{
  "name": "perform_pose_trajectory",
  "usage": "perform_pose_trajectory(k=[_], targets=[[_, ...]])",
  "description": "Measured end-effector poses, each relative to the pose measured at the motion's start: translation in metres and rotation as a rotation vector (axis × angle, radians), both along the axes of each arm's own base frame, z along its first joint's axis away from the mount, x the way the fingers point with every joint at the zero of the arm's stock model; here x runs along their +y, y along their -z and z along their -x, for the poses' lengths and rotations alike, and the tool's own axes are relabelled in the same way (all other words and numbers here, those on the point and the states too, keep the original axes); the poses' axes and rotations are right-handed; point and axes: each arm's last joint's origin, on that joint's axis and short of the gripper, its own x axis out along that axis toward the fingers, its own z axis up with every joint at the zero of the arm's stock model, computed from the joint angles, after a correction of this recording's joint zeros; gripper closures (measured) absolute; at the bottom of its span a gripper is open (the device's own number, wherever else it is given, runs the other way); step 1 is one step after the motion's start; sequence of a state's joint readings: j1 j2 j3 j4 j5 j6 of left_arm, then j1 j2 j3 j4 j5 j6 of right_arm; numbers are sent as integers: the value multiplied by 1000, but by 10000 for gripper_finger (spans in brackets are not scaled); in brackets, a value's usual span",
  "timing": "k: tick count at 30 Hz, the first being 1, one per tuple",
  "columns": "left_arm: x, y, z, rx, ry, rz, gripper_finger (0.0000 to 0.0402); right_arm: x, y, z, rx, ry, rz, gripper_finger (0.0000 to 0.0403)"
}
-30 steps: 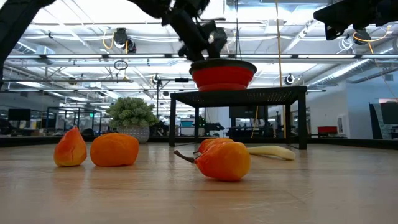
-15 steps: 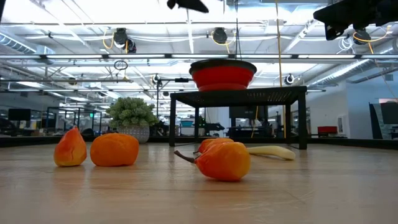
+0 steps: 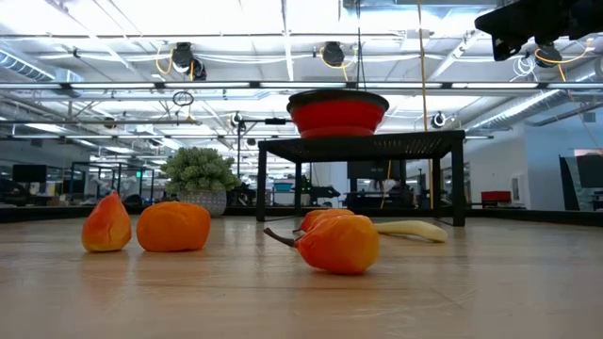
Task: Pick & Place Fruit
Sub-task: Put the orange into the red strainer bowl on the shelf
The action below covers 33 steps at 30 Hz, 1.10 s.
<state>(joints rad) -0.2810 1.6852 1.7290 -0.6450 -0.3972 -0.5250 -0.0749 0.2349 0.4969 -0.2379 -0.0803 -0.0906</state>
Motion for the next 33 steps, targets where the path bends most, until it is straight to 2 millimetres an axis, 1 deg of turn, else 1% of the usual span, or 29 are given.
perform_pose_trajectory(k=[3,6,10,14,16,21,26,33], targets=[[-15,6,0,17,14,31,96,0,0,0,0,0,0,399],[-29,15,-2,45,46,20,96,0,0,0,1,0,0,399],[-48,29,-4,103,150,-83,96,0,0,0,1,0,0,399],[-62,48,0,235,230,-178,96,0,0,0,1,-1,0,399],[-65,59,4,330,243,-203,96,0,0,0,2,0,0,399],[-67,84,10,527,215,-191,96,0,0,0,2,0,0,399],[-67,107,11,638,222,-193,96,0,0,0,3,0,0,399],[-66,144,23,756,210,-164,96,0,4,0,43,0,-3,399]])
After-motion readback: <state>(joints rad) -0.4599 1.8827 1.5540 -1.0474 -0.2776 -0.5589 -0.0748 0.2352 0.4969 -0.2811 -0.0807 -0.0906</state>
